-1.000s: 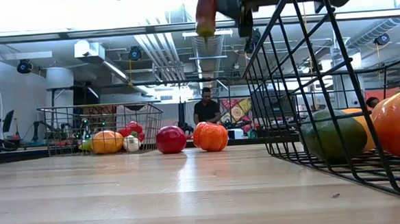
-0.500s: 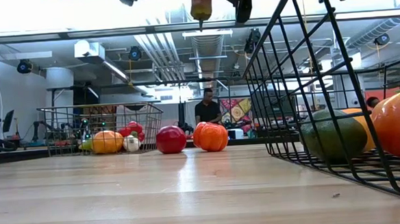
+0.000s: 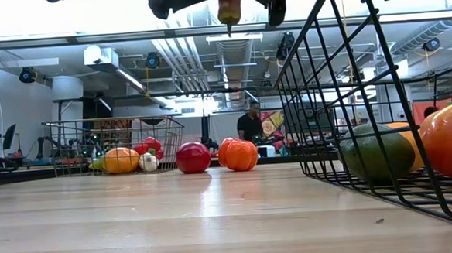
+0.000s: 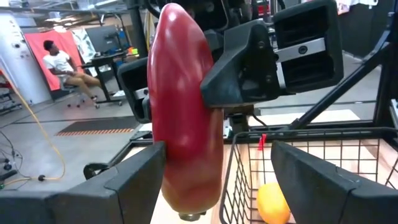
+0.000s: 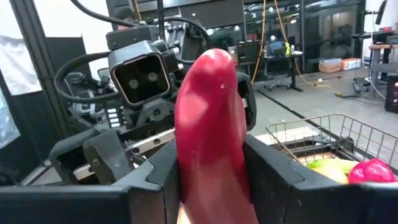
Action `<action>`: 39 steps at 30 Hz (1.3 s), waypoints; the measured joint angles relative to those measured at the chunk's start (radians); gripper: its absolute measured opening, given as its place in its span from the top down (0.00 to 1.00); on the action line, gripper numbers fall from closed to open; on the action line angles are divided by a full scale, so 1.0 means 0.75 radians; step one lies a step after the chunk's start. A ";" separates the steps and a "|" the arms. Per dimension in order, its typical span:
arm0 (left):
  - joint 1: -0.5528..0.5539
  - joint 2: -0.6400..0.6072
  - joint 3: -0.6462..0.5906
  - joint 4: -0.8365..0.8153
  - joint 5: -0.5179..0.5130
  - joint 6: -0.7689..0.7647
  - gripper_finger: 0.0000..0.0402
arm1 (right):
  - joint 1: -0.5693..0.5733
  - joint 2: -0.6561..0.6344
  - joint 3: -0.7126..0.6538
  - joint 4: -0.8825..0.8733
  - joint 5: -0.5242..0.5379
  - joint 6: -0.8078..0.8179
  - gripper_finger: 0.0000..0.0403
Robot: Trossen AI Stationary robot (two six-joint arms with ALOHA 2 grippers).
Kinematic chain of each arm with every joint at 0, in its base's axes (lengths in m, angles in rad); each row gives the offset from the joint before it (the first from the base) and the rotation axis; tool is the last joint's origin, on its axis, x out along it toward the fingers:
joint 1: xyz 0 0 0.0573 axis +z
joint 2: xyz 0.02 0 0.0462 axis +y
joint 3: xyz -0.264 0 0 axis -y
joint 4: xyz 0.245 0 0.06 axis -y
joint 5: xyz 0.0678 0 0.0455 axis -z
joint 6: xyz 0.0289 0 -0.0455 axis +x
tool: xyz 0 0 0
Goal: Sort produce into baskets
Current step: Put the red chili pepper into the gold wire basket
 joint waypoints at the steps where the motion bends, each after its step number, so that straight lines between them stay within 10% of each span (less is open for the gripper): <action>1: 0.004 0.002 0.000 -0.001 0.002 0.000 0.32 | 0.000 0.000 0.000 -0.001 0.001 0.000 0.66; 39: 0.026 -0.051 0.003 -0.146 0.026 0.005 0.32 | 0.001 0.002 -0.001 -0.022 0.050 -0.014 0.66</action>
